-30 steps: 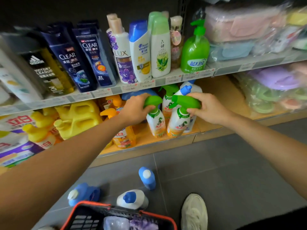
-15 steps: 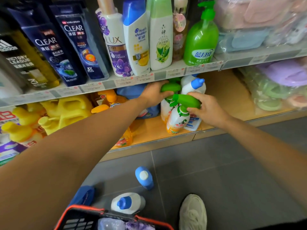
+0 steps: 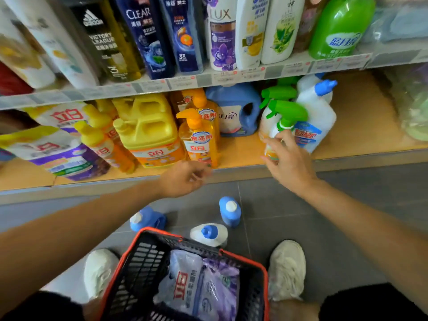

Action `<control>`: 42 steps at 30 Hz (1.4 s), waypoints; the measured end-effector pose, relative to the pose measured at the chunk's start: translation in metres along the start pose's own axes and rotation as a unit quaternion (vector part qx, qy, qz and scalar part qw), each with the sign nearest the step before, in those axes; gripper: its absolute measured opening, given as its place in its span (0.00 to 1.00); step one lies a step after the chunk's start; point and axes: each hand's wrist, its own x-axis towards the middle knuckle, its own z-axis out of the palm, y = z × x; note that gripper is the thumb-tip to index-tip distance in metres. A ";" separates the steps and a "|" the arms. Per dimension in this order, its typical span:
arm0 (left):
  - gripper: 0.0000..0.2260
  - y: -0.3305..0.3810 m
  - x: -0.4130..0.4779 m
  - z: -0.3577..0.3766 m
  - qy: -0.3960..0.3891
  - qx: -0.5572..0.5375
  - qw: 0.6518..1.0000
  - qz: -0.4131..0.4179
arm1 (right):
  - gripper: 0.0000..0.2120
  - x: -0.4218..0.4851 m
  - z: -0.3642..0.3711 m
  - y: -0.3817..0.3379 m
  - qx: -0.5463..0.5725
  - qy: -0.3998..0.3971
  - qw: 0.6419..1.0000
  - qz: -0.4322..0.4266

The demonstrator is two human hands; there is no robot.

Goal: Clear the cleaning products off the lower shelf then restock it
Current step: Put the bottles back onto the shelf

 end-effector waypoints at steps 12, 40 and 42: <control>0.29 -0.145 -0.097 0.022 -0.130 0.164 0.940 -0.268 | 0.33 -0.059 0.120 -0.068 0.053 -0.415 0.894 0.160; 0.17 0.081 0.140 -0.054 0.023 0.401 0.915 0.027 | 0.19 0.081 -0.006 -0.011 0.043 -0.138 0.980 0.138; 0.20 0.072 0.136 -0.059 0.056 0.412 0.909 0.045 | 0.18 0.082 0.009 -0.013 0.013 -0.109 0.982 0.152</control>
